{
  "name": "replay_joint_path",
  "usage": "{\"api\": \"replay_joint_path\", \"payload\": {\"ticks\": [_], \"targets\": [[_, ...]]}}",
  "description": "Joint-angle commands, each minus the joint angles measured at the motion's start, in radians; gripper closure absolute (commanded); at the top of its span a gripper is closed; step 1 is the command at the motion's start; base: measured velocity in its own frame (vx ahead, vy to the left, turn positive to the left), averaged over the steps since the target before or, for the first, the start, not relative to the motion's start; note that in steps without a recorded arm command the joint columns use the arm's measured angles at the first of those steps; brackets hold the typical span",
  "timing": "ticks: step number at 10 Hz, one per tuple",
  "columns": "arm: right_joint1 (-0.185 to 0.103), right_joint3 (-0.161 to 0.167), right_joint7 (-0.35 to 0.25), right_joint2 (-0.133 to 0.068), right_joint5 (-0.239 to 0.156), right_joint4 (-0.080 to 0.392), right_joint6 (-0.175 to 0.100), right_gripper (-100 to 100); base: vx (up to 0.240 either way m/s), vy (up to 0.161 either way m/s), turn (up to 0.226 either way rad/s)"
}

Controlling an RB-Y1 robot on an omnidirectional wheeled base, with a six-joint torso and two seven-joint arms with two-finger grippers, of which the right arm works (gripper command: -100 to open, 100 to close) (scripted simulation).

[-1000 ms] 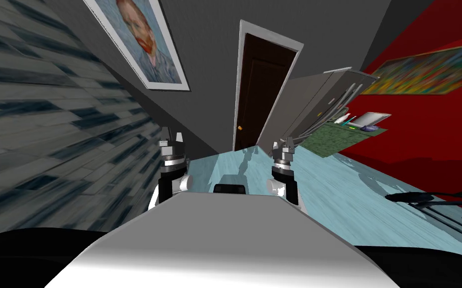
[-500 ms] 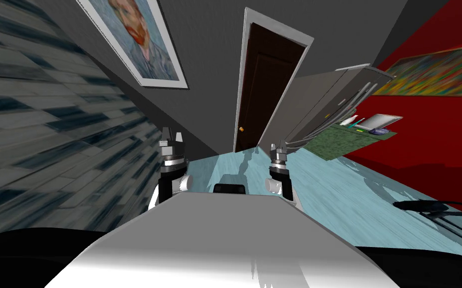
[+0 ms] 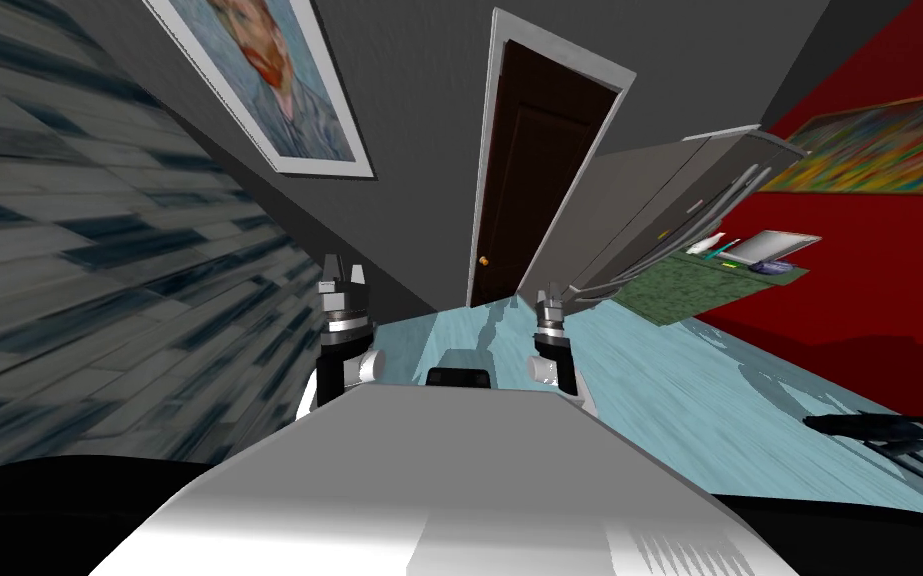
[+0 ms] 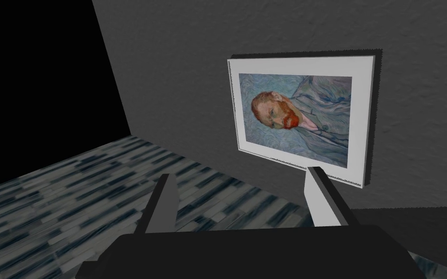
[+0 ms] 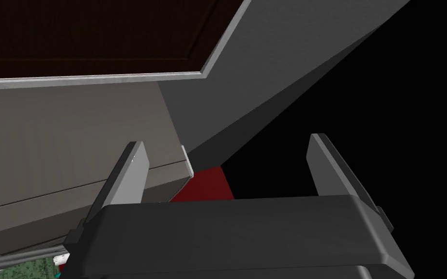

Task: Pull the door open

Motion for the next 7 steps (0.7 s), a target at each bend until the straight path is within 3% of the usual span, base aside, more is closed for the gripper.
{"api": "replay_joint_path", "payload": {"ticks": [1, 7], "targets": [[-0.011, -0.003, 0.024, -0.006, 0.009, 0.03, -0.009, -100, 0.087, -0.016, 0.029], [-0.061, -0.011, 0.13, -0.025, 0.054, 0.181, -0.06, -100, 0.118, -0.01, 0.027]]}}
